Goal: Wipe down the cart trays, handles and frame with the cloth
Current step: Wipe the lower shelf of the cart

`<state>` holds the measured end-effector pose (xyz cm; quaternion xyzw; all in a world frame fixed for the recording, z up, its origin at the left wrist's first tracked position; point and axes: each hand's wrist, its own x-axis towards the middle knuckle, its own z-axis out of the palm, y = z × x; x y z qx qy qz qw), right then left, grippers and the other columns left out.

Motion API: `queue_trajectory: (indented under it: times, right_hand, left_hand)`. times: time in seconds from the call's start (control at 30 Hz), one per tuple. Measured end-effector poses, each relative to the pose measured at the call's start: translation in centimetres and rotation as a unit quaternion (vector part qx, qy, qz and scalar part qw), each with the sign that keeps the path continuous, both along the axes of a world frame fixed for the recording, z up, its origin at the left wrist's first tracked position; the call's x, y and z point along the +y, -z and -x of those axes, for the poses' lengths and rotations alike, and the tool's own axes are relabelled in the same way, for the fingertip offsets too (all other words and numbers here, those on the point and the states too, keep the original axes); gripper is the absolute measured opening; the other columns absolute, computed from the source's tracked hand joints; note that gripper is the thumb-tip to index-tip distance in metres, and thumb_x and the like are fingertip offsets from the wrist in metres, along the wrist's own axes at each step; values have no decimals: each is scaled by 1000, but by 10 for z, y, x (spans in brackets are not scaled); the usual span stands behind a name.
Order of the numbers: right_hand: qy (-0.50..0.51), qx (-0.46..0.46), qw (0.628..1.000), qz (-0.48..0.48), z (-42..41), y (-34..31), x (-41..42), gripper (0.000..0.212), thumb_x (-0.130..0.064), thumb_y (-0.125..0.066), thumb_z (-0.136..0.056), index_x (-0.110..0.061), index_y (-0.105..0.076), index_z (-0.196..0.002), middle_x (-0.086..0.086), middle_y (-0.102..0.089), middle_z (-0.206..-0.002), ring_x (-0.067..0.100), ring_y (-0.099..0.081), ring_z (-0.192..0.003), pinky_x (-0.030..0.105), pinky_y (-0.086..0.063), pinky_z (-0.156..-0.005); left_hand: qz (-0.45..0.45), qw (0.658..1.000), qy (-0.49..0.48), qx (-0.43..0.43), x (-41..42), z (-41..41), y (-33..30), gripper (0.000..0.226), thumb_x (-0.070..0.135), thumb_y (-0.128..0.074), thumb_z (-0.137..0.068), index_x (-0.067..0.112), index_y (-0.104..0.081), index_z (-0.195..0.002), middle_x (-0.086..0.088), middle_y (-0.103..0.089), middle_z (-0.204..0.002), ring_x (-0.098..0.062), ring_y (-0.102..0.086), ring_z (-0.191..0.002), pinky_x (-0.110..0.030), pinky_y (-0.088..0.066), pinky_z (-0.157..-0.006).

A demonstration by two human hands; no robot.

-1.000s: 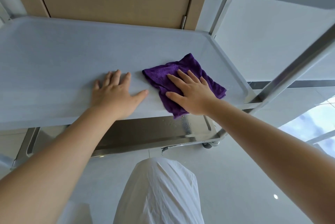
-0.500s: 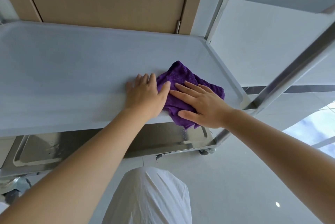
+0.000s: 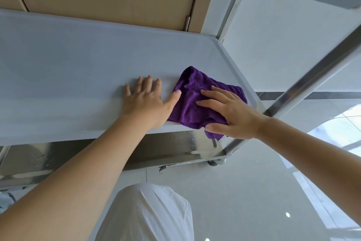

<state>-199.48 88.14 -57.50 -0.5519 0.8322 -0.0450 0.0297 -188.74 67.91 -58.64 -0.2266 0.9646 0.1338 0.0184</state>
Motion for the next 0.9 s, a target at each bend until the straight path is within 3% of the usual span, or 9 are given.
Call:
queue_trajectory:
  times: [0.13,0.2,0.27,0.33,0.47,0.6,0.73,0.8,0.9]
  right_hand:
    - [203,-108,955,187,-39,1,-27,66,-69,-40,-78,-25,-56,-124,-2,-37,-145,20,-28,-136,49,-25,-111]
    - [255,-47,955,141,-48,2,-40,68,-67,-45,-81,-27,-42,-136,-1,-34,-146,24,-28,-135,48,-24,-112]
    - [249,10,967,60,-51,3,-50,72,-68,-40,-82,-32,-30,-143,1,-29,-148,27,-24,-136,48,-21,-111]
    - [249,-4,968,16,-50,1,-54,71,-70,-36,-83,-37,-25,-144,2,-24,-151,27,-17,-139,49,-14,-112]
    - [201,-45,978,-21,-48,2,-49,69,-75,-30,-81,-49,-18,-144,-1,-13,-156,24,-4,-143,47,-2,-116]
    - [125,-45,990,-41,-35,-7,-28,76,-79,-15,-71,-53,-16,-142,-7,-14,-156,18,-5,-144,40,-3,-115]
    - [83,-75,991,-70,-20,-17,-3,67,-63,-23,-75,-50,-17,-140,-9,-13,-157,12,-5,-145,34,-2,-117]
    - [108,-108,985,-82,-19,-30,-2,70,-53,-34,-73,-43,-28,-142,-13,-15,-155,5,-4,-143,35,-5,-118]
    - [189,-181,960,-103,-23,-47,-18,50,-43,-50,-87,-39,-40,-136,-14,-30,-150,9,-9,-144,31,-14,-112]
  left_hand:
    - [-8,1000,-2,-3,-1,-9,0,75,66,-4,-88,22,-6,-150,0,4,-158,-18,8,-144,-45,6,-114]
    - [-3,1000,-2,-3,-3,-13,1,72,64,-8,-91,23,-5,-150,0,5,-158,-18,9,-144,-45,7,-114]
    - [4,1000,-3,1,-6,-18,3,68,60,-13,-93,23,-6,-149,1,5,-158,-18,9,-144,-44,6,-115]
    - [4,1000,-3,4,-11,-21,3,64,57,-13,-94,24,-6,-149,1,4,-158,-18,8,-144,-43,5,-115]
    - [1,1000,-5,1,-19,-30,4,63,57,-11,-94,27,-5,-149,3,5,-158,-16,8,-144,-41,5,-115]
    - [0,1000,-6,-3,-26,-38,3,61,55,-15,-95,28,-6,-149,4,6,-158,-15,8,-144,-39,5,-115]
    - [6,1000,-4,-1,-26,-43,2,61,54,-20,-95,28,-7,-149,4,6,-158,-15,8,-144,-39,4,-115]
    - [2,1000,-4,1,-23,-44,0,62,55,-22,-94,28,-8,-149,4,6,-158,-16,8,-144,-39,4,-115]
    - [9,1000,-11,-2,-19,-45,-4,61,53,-25,-94,26,-13,-148,1,0,-158,-19,4,-144,-40,0,-115]
